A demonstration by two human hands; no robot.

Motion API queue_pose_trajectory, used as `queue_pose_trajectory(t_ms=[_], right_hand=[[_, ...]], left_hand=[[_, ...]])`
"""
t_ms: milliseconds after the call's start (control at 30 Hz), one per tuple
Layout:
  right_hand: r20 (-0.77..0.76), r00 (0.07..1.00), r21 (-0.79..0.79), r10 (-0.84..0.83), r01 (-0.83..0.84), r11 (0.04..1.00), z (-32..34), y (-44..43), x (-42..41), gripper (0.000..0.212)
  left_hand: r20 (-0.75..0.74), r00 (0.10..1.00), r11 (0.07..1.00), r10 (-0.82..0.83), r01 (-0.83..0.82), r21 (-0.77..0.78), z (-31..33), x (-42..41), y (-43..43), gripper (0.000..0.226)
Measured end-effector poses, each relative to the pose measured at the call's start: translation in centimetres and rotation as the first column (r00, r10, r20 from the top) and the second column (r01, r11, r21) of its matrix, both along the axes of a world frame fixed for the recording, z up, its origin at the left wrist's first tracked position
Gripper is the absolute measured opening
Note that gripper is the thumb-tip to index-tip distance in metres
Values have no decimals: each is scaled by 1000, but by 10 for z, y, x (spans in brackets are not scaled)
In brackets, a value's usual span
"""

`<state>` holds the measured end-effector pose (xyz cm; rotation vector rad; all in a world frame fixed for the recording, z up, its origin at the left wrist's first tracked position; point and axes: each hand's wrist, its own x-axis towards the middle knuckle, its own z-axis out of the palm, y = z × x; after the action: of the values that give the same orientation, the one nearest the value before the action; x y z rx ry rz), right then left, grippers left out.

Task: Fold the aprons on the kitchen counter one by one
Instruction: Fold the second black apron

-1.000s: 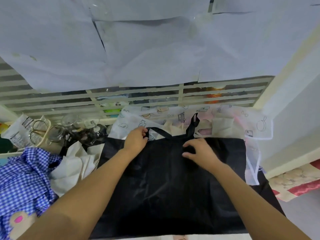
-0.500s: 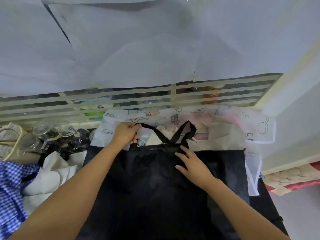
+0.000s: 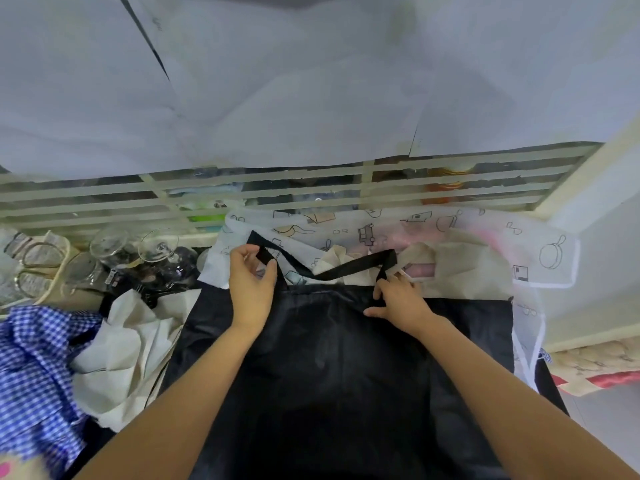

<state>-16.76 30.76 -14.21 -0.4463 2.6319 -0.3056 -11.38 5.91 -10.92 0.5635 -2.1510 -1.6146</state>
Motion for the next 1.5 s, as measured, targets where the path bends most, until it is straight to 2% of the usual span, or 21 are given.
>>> queue_pose_trajectory(t_ms=[67, 167, 333, 467, 600, 733, 800, 867, 967, 1033, 1100, 1133, 1233, 1267, 1400, 1500], right_hand=[[59, 998, 13, 23, -23, 1000, 1, 0, -7, 28], [100, 993, -92, 61, -52, 994, 3, 3, -13, 18], [47, 999, -233, 22, -11, 972, 7, 5, -15, 17], [-2, 1000, -202, 4, -4, 979, 3, 0, -17, 18], [-35, 999, -149, -12, 6, 989, -1, -7, -21, 20], [-7, 999, -130, -38, 37, 991, -1, -10, -25, 21], [-11, 1000, -90, -30, 29, 995, -1, -12, -26, 21], [-41, 999, -39, -26, 24, 999, -3, -15, -24, 20], [-135, 988, -13, -71, 70, 997, -9, -20, -19, 17], [-202, 973, -18, -115, 114, 993, -13, -22, -14, 14], [-258, 952, -57, -166, 156, 986, -17, -22, -11, 13], [-304, 933, -82, -190, 173, 981, -20, -23, -6, 16], [-501, 840, -217, -208, 110, 970, -23, -31, 20, 36], [-514, 837, -258, -189, 60, 964, -24, -35, 35, 42], [-374, 927, -260, -30, -74, 963, -41, -50, 125, 54], [-336, 942, -111, 9, -49, 993, -67, -39, 166, 49]], left_hand=[[43, 998, 993, -53, 57, -103, -12, 6, -7, 33], [69, 986, 958, -150, 162, -236, -21, 9, -14, 37], [154, 962, 894, -226, 267, -359, -26, 10, -23, 43], [208, 948, 866, -241, 307, -395, -29, 11, -24, 51], [267, 908, 822, -324, 410, -396, -38, 23, -11, 53], [339, 889, 711, -307, 451, -539, -54, 33, -10, 37], [384, 869, 649, -311, 489, -582, -50, 33, -9, 40], [339, 821, 533, -460, 561, -634, -41, 34, -1, 42], [290, 646, 314, -706, 654, -689, -25, 43, 29, 36], [462, 606, 273, -648, 751, -601, -26, 56, 49, 53], [697, 556, 288, -453, 831, -476, -43, 70, 56, 75], [760, 520, 299, -389, 852, -430, -54, 76, 56, 82], [786, 518, 326, -338, 848, -418, -79, 83, 51, 83], [782, 528, 327, -332, 842, -429, -83, 83, 50, 82], [749, 569, 303, -338, 820, -486, -94, 86, 48, 91], [713, 597, 305, -368, 802, -514, -96, 89, 41, 90]])
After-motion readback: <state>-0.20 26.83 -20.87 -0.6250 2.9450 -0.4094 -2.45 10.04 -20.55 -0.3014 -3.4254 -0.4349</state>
